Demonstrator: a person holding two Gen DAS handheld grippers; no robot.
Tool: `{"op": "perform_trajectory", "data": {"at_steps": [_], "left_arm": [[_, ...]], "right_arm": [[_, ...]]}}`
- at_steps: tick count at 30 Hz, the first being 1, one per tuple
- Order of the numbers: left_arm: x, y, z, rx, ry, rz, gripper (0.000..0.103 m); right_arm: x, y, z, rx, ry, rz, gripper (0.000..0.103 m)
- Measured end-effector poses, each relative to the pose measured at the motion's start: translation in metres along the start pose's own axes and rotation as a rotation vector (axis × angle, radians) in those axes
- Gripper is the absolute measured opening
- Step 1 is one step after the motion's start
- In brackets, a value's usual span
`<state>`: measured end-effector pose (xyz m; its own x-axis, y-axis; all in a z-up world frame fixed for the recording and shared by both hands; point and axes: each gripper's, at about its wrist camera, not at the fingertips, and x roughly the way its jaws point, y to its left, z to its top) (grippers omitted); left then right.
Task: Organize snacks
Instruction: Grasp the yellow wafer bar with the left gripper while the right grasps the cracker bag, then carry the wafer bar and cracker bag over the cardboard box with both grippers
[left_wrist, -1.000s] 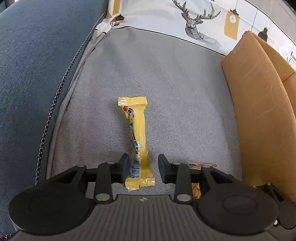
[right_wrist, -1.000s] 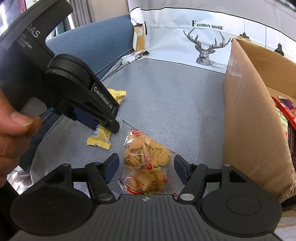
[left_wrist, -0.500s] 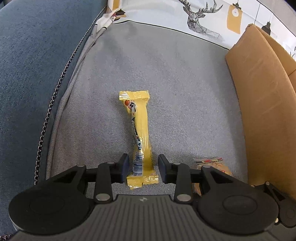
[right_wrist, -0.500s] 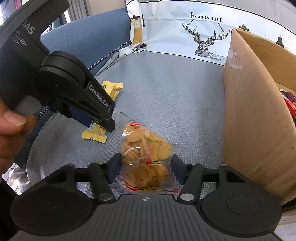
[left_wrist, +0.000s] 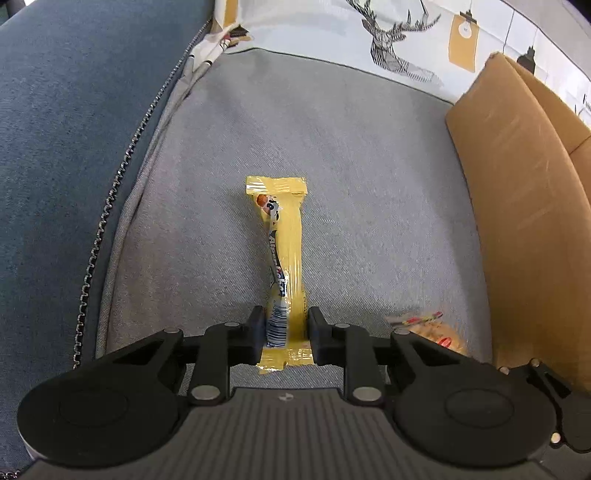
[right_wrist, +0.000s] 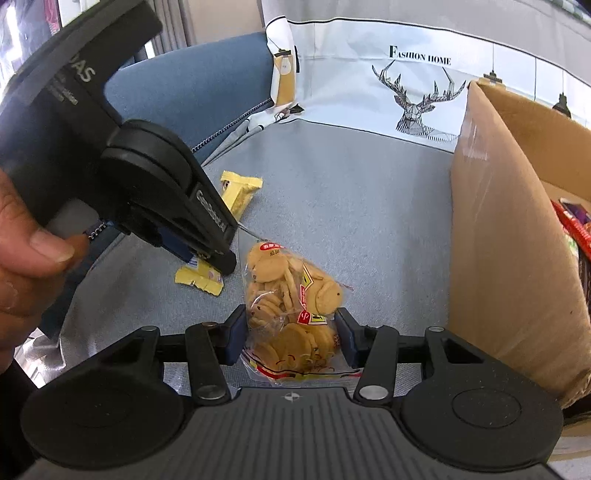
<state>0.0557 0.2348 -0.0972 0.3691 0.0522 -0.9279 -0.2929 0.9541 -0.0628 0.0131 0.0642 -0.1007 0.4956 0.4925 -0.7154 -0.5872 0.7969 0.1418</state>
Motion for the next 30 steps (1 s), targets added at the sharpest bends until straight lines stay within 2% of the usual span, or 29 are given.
{"op": "perform_trajectory", "data": {"at_steps": [5,9,20,26,30], "left_arm": [[0.004,0.007,0.000,-0.024,0.034,0.000,0.027],[0.006,0.001,0.001,0.001,0.038,0.008,0.031],[0.008,0.000,0.000,0.010,0.037,0.010,0.031],[0.006,-0.001,0.000,-0.001,0.026,0.016,0.026],[-0.003,-0.003,0.000,-0.018,-0.015,0.014,0.026]], "right_arm": [[0.009,0.001,-0.002,0.000,0.055,-0.007,0.055],[0.011,0.002,-0.002,-0.003,0.060,-0.015,0.056],[0.016,0.001,-0.001,0.006,0.073,-0.031,0.059],[0.017,0.006,-0.002,-0.017,0.070,-0.043,0.054],[0.012,0.008,-0.003,-0.026,0.043,-0.046,0.052]]}}
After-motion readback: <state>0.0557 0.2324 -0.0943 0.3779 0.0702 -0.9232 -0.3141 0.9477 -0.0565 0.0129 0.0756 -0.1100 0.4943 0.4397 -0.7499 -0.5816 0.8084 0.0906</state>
